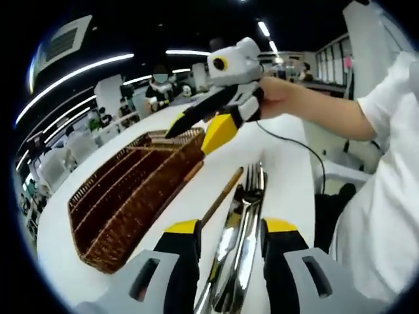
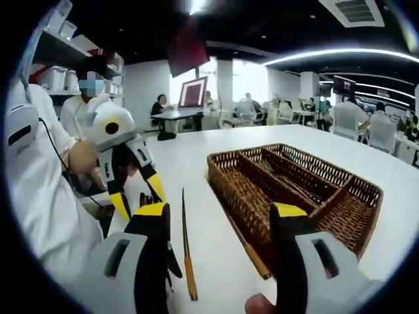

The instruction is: Arrange the knives, forks, and spoons in their matching storage slots by inserting each utensil handle-first until every utensil is classified and aligned in the correct compartment

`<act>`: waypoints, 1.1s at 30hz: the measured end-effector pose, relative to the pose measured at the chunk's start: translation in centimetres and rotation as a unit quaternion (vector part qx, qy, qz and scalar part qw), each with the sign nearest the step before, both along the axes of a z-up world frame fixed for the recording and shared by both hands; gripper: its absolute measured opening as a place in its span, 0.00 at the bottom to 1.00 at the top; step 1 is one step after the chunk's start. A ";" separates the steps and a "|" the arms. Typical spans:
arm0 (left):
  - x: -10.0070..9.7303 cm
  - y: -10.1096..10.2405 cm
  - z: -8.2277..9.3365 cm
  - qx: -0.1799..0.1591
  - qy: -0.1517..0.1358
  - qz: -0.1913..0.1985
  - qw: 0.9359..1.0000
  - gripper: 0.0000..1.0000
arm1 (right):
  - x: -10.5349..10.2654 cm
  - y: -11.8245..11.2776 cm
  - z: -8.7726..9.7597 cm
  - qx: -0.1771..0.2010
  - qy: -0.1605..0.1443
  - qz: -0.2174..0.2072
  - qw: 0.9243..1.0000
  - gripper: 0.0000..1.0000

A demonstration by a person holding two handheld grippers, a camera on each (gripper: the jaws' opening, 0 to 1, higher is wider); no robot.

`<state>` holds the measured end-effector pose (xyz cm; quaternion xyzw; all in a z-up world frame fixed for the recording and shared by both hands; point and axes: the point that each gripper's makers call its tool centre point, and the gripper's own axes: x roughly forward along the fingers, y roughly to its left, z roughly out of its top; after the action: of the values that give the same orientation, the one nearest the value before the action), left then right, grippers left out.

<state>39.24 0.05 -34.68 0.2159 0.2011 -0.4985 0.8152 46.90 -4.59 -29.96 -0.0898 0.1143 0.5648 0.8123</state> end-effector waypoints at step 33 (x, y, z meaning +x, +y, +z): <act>0.1 -2.5 -2.2 0.095 0.015 -0.078 0.992 0.10 | -3.4 -2.4 -0.8 -0.016 -0.019 -0.015 1.000 0.65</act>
<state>39.35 -2.49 -36.90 0.2993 0.2424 -0.5421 0.7468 43.47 -7.00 -30.74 -0.1112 0.1093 0.5487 0.8214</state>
